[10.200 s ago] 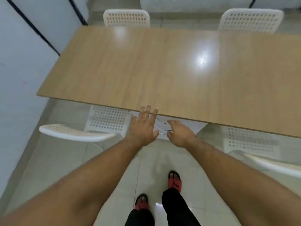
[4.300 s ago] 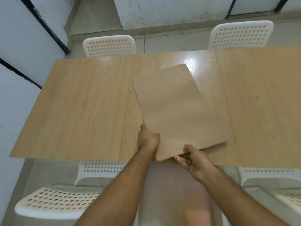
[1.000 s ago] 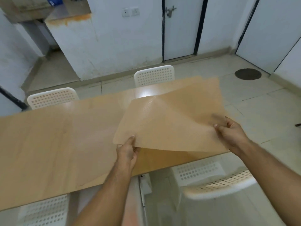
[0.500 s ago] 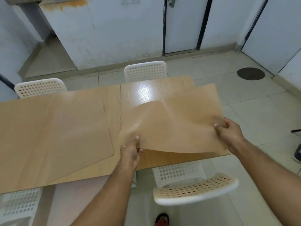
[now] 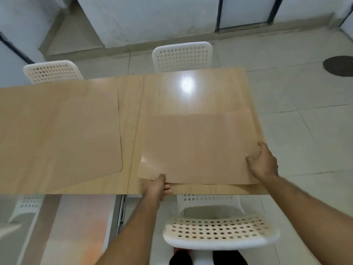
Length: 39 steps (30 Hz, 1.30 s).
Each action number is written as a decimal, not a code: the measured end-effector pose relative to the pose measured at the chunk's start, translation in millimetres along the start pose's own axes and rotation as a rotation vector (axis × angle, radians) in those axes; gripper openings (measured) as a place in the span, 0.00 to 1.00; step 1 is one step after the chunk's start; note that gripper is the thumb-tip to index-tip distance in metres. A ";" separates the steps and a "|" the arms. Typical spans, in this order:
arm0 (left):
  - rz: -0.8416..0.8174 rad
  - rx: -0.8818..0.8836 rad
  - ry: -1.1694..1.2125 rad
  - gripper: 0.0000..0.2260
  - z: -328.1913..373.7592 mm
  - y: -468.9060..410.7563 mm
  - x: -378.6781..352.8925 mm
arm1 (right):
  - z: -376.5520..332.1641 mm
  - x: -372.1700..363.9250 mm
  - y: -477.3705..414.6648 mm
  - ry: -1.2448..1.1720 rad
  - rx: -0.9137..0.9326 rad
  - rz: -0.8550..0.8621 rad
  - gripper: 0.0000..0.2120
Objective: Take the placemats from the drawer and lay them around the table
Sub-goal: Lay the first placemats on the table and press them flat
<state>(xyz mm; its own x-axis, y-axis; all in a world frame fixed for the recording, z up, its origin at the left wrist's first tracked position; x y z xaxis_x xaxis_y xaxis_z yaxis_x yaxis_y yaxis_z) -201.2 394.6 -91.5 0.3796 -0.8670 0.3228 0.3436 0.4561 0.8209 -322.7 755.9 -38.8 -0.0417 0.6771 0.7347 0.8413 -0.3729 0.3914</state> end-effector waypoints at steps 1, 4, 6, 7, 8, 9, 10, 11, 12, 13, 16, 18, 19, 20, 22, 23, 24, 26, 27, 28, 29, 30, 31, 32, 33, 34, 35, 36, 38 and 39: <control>-0.024 0.019 -0.064 0.16 -3.5 4.0 -3.4 | 3.3 -0.6 -2.0 0.073 0.004 -0.005 0.31; -0.008 0.027 -0.149 0.18 -4.7 20.0 -10.5 | 9.9 -3.5 -0.3 0.278 0.048 -0.003 0.34; -0.035 0.039 -0.202 0.19 -2.0 33.1 -17.5 | 11.3 -7.6 6.9 0.410 0.137 0.014 0.34; -0.061 0.031 -0.247 0.20 -0.2 38.7 -22.0 | 11.1 -12.5 11.5 0.472 0.205 0.014 0.33; -0.081 -0.011 -0.287 0.20 2.9 44.4 -27.4 | 9.5 -18.6 16.3 0.521 0.279 0.001 0.32; -0.079 -0.107 -0.353 0.20 7.7 47.6 -33.6 | 5.8 -25.0 21.1 0.542 0.345 -0.028 0.31; -0.049 -0.249 -0.449 0.20 15.2 51.1 -40.0 | 1.2 -31.9 25.4 0.539 0.400 -0.070 0.30; 0.004 -0.411 -0.575 0.19 23.9 56.0 -46.7 | -4.5 -39.3 30.1 0.533 0.457 -0.112 0.30; 0.067 -0.572 -0.699 0.17 32.7 62.9 -54.1 | -10.1 -47.7 35.5 0.536 0.519 -0.150 0.29; 0.129 -0.724 -0.801 0.14 40.6 68.6 -62.0 | -15.7 -57.2 41.1 0.554 0.584 -0.183 0.29; 0.188 -0.985 -1.026 0.19 48.4 62.9 -87.6 | -32.3 -91.1 55.2 0.625 0.735 -0.261 0.30; 0.172 -0.932 -1.115 0.27 48.3 43.7 -93.4 | -42.2 -112.9 58.4 0.646 0.769 -0.277 0.30; 0.157 -0.898 -1.124 0.29 47.9 32.0 -93.0 | -43.8 -122.8 57.8 0.651 0.765 -0.271 0.30; 0.148 -0.886 -1.121 0.30 46.7 23.5 -91.4 | -42.3 -128.5 57.4 0.654 0.757 -0.251 0.30; 0.149 -0.927 -1.146 0.32 43.3 18.1 -88.3 | -31.4 -130.3 57.7 0.662 0.756 -0.201 0.30; 0.156 -0.952 -1.162 0.33 41.3 19.1 -87.2 | -23.1 -129.2 57.4 0.674 0.763 -0.180 0.31; 0.164 -0.970 -1.174 0.33 39.3 20.2 -87.0 | -16.2 -127.8 56.5 0.685 0.775 -0.167 0.31; 0.176 -0.976 -1.198 0.33 33.5 24.3 -86.6 | -7.3 -123.9 56.8 0.695 0.783 -0.161 0.31; 0.182 -0.972 -1.199 0.33 31.6 25.7 -87.5 | -5.8 -122.8 55.4 0.701 0.784 -0.167 0.31; 0.186 -0.963 -1.197 0.33 30.5 26.5 -87.5 | -5.2 -122.8 55.3 0.707 0.781 -0.173 0.31; 0.188 -0.959 -1.194 0.33 31.0 26.1 -87.6 | -5.6 -123.1 54.9 0.708 0.777 -0.176 0.31; 0.189 -0.958 -1.193 0.33 31.2 24.9 -88.2 | -6.6 -122.8 54.5 0.705 0.776 -0.173 0.31; 0.193 -0.960 -1.193 0.33 31.0 24.3 -88.5 | -7.0 -122.7 54.4 0.702 0.775 -0.171 0.31; 0.199 -0.965 -1.189 0.33 29.5 23.8 -88.6 | -6.8 -123.0 54.4 0.703 0.773 -0.175 0.32; 0.206 -0.968 -1.181 0.34 27.1 24.0 -88.1 | -6.0 -123.7 54.8 0.707 0.772 -0.180 0.32; 0.214 -0.971 -1.178 0.34 23.7 24.4 -87.3 | -5.0 -124.7 56.0 0.709 0.773 -0.182 0.32; 0.225 -0.974 -1.177 0.34 19.9 23.9 -86.2 | -4.2 -125.4 57.6 0.707 0.773 -0.178 0.32; 0.241 -0.984 -1.177 0.34 17.0 23.6 -85.1 | -3.3 -126.1 59.3 0.704 0.772 -0.175 0.32; 0.266 -1.008 -1.173 0.34 15.0 23.1 -83.2 | -2.2 -127.2 61.9 0.706 0.771 -0.170 0.32; 0.268 -1.015 -1.174 0.34 15.3 23.2 -82.8 | -1.6 -127.6 62.4 0.708 0.770 -0.168 0.32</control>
<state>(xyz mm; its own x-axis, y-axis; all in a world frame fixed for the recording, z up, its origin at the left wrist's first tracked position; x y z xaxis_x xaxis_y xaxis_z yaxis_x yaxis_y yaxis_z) -237.8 473.9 -91.9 -0.1647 -0.1882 0.9682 0.9718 0.1370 0.1919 -265.8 645.3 -107.2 -0.2853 0.0655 0.9562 0.8997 0.3623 0.2436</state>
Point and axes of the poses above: each hand's wrist, its own y-axis away from the middle knuckle, its own x-axis out of the back of the hand, z = x × y, the point moved 6 cm from there along -y, towards the middle knuckle
